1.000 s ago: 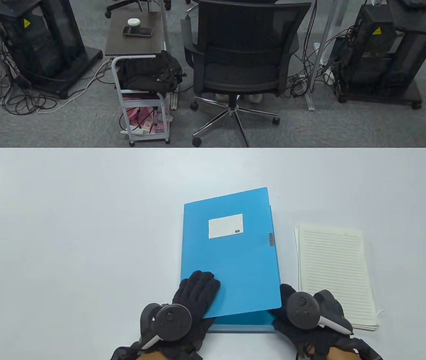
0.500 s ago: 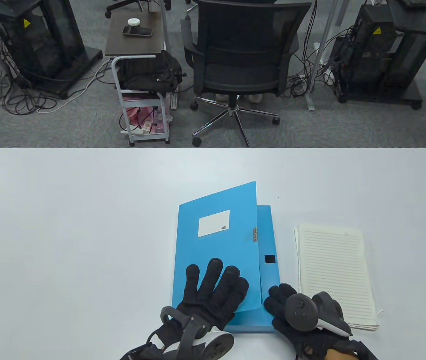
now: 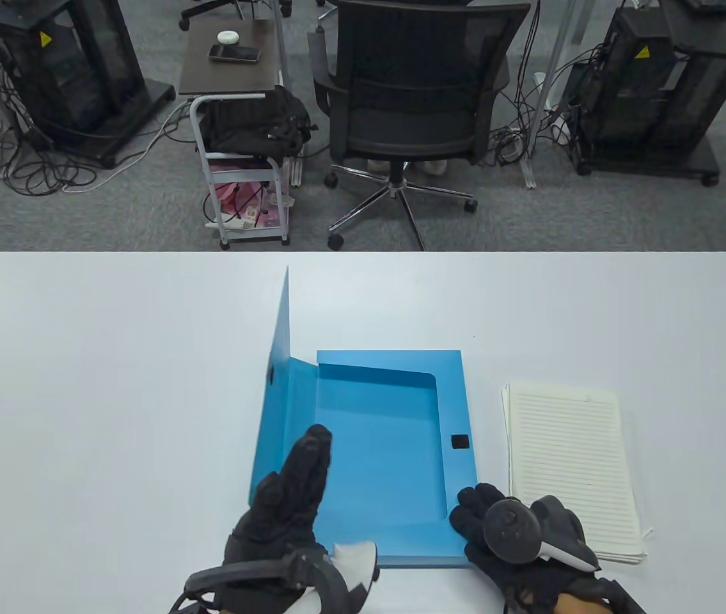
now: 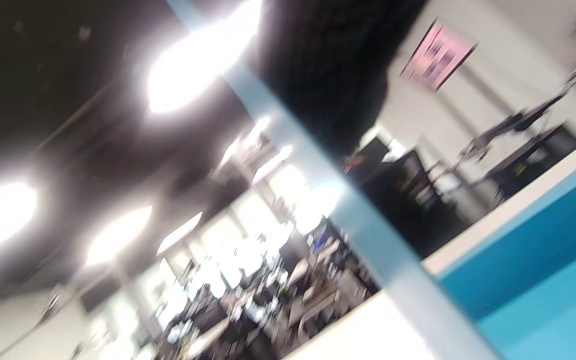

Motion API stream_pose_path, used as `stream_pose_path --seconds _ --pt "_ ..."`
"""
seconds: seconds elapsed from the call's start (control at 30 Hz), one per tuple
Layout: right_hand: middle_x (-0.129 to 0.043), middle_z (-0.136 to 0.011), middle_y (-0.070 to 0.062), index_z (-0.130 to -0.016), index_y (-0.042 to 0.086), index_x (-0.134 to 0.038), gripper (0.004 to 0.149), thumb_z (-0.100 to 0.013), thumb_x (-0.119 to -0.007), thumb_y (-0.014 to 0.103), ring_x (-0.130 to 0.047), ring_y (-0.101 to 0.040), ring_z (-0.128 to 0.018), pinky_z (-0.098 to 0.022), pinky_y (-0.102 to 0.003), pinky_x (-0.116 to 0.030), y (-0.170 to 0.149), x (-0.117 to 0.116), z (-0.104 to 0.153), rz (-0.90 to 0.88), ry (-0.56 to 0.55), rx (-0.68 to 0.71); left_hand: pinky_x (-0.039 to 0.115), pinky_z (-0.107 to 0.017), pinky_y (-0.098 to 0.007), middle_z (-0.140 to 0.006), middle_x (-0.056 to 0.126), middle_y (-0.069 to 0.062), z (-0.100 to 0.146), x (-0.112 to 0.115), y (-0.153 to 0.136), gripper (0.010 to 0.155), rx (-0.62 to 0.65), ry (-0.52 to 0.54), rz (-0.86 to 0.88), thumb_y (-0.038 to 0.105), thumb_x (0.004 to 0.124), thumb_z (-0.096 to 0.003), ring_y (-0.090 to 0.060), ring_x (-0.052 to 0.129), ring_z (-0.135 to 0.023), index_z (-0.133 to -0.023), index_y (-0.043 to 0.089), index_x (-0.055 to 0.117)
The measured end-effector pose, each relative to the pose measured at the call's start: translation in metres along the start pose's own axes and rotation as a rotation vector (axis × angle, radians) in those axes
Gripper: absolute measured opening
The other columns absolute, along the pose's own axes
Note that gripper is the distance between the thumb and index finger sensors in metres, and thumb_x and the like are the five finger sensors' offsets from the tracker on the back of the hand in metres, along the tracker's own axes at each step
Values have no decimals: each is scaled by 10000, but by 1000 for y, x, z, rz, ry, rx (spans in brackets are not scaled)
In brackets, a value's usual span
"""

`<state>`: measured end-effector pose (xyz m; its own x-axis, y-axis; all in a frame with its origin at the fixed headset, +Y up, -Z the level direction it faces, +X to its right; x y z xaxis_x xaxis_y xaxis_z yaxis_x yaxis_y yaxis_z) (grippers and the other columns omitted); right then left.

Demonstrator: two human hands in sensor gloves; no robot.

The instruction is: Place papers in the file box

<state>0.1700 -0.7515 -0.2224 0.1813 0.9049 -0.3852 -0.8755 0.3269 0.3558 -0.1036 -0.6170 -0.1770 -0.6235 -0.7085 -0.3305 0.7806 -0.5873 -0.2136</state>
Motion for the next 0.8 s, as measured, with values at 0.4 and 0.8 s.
stream_pose_path --seconds 0.4,0.8 --pt "-351 -1072 53 -937 296 -475 520 -446 -603 410 -301 -288 -1018 -749 -538 -425 -1 1 -1 -11 5 4 310 -796 -638 -1185 446 -3 -35 158 14 693 -25 -542 326 527 696 -375 -408 416 -1116 -1044 396 571" --pt "-345 -1066 38 -939 290 -474 528 -445 -603 419 -307 -298 -1010 -738 -549 -434 -2 2 -1 -39 23 10 87 -751 -614 -1082 -97 4 -14 265 15 858 18 -1016 860 666 488 -327 -376 -42 -1030 -1010 420 30"
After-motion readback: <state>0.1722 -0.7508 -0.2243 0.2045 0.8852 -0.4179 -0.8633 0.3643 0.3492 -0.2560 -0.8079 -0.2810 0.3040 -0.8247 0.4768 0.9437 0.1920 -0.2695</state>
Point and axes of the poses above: the tracker on the back of each hand, its own y axis roughly to the thumb side, its own z axis roughly from the fingertips to the wrist, x = y × z, the point moved 1 cm from there along -z, roughly from the wrist to the fingertips
